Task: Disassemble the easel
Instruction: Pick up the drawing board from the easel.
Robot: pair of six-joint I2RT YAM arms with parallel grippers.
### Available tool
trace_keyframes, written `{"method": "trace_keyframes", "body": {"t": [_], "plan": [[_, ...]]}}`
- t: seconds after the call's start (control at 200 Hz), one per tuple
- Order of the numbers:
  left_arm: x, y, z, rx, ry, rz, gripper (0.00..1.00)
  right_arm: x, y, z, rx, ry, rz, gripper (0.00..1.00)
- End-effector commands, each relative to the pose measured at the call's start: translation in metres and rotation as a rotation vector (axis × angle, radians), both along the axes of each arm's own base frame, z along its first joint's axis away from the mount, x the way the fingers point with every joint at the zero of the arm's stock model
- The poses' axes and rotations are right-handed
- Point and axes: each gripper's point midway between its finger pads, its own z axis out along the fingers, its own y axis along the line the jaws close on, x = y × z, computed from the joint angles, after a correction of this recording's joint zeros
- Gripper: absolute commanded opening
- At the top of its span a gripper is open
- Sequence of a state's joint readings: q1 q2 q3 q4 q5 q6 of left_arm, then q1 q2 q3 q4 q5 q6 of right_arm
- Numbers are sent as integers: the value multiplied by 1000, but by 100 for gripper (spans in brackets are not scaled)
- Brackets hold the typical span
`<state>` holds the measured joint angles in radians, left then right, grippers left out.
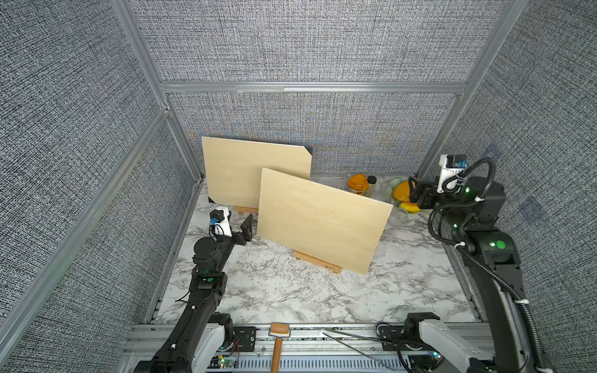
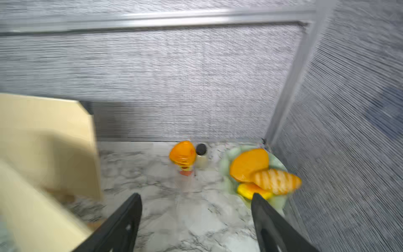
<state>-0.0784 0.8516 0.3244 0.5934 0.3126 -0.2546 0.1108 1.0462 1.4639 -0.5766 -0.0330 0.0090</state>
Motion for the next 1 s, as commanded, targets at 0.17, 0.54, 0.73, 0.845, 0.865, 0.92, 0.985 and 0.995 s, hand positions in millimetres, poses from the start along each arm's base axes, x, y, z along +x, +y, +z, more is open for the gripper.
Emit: {"method": "trace_keyframes", "body": {"t": [0.17,0.54,0.73,0.845,0.865,0.92,0.985,0.995], "plan": [[-25,-94,0,-183,129,-320,70,8,102,-31,-104,422,341,81],[-51,-197,1,-87,150,-537,68,27,171,-91,-133,713,510,82],[-57,-226,-3,-27,150,-601,68,38,175,-115,-149,776,503,83],[-58,-232,-4,-15,145,-616,68,43,182,-123,-147,791,529,83],[-58,-233,-4,-13,142,-619,68,43,183,-124,-146,793,537,82],[-58,-234,-6,-13,143,-620,68,43,189,-127,-135,800,566,82],[-58,-234,-8,-13,143,-620,68,42,197,-129,-118,807,613,77],[-58,-234,-8,-13,143,-619,68,41,198,-129,-115,808,621,76]]}}
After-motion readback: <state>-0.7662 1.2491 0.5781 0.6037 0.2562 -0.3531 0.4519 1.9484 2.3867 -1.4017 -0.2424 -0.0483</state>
